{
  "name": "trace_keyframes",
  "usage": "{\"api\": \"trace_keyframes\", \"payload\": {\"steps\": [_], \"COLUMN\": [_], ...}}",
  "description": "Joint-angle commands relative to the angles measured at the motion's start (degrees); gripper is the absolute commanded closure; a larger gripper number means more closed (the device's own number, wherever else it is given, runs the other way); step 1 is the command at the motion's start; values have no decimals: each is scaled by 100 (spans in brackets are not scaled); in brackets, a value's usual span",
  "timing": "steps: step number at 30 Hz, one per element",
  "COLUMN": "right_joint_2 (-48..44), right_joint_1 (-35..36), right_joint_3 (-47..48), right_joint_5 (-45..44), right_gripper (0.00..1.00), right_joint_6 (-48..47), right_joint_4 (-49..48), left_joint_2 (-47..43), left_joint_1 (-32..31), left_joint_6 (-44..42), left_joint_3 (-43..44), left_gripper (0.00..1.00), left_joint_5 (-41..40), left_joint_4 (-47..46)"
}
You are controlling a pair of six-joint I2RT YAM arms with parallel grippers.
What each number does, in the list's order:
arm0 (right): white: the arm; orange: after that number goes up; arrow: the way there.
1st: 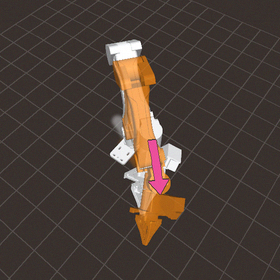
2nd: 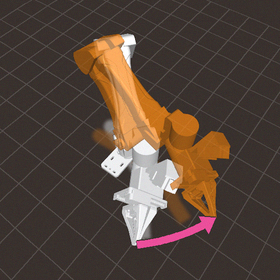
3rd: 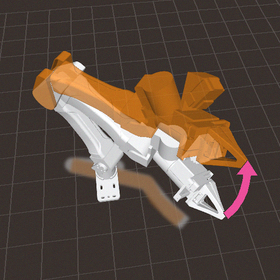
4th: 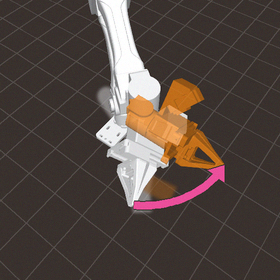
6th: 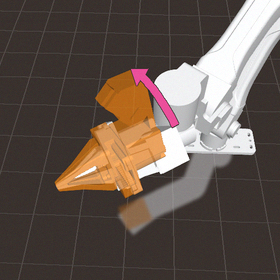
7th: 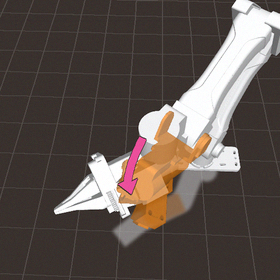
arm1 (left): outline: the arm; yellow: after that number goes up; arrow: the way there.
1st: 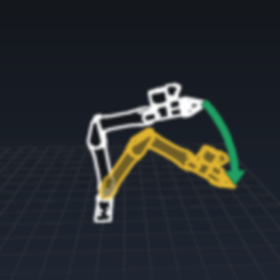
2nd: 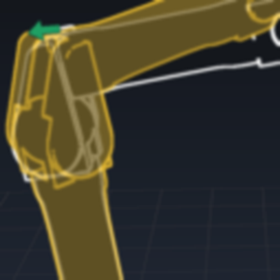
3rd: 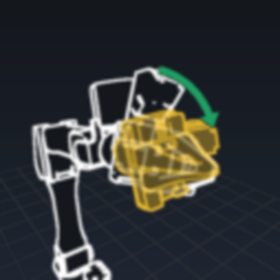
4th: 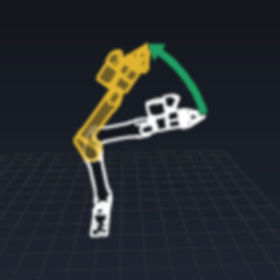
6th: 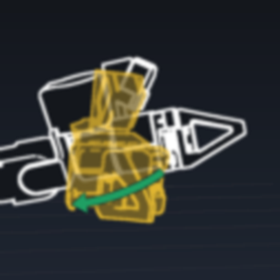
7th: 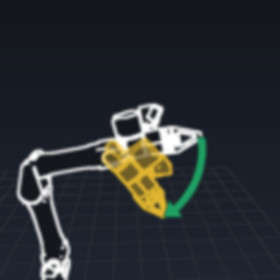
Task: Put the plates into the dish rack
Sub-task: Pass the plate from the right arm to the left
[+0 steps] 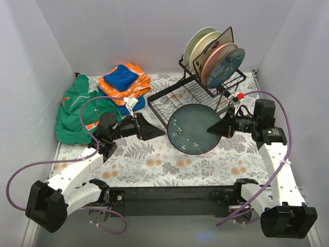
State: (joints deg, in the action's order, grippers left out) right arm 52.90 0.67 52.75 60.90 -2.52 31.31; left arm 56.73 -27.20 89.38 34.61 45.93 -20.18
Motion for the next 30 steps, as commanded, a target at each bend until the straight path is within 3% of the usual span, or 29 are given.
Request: {"api": "trace_keyframes", "payload": {"steps": [1,6,15,30], "right_joint_2": [-61,-105,-87,-70], "right_joint_1": [-5,-14,-5,-181], "right_joint_3": [-27,-274,-494,-740], "right_joint_5": [967,1037,1029,1117], "right_gripper": [99,99,99,99], "right_joint_6": [735,1008,1210,1527], "right_joint_4": [-1161,-1487,-1821,-2252], "left_joint_2": [277,663,1121,1446], "left_joint_1": [-215,-760,-1270,-1613], "left_joint_6": [-130,-650,-1098,-1257], "left_joint_3": [221,599,1311,1663], "left_gripper": [19,20,35,56], "left_joint_5": [48,-803,-1577,-1798], "left_joint_4": [83,778,1438,1693]}}
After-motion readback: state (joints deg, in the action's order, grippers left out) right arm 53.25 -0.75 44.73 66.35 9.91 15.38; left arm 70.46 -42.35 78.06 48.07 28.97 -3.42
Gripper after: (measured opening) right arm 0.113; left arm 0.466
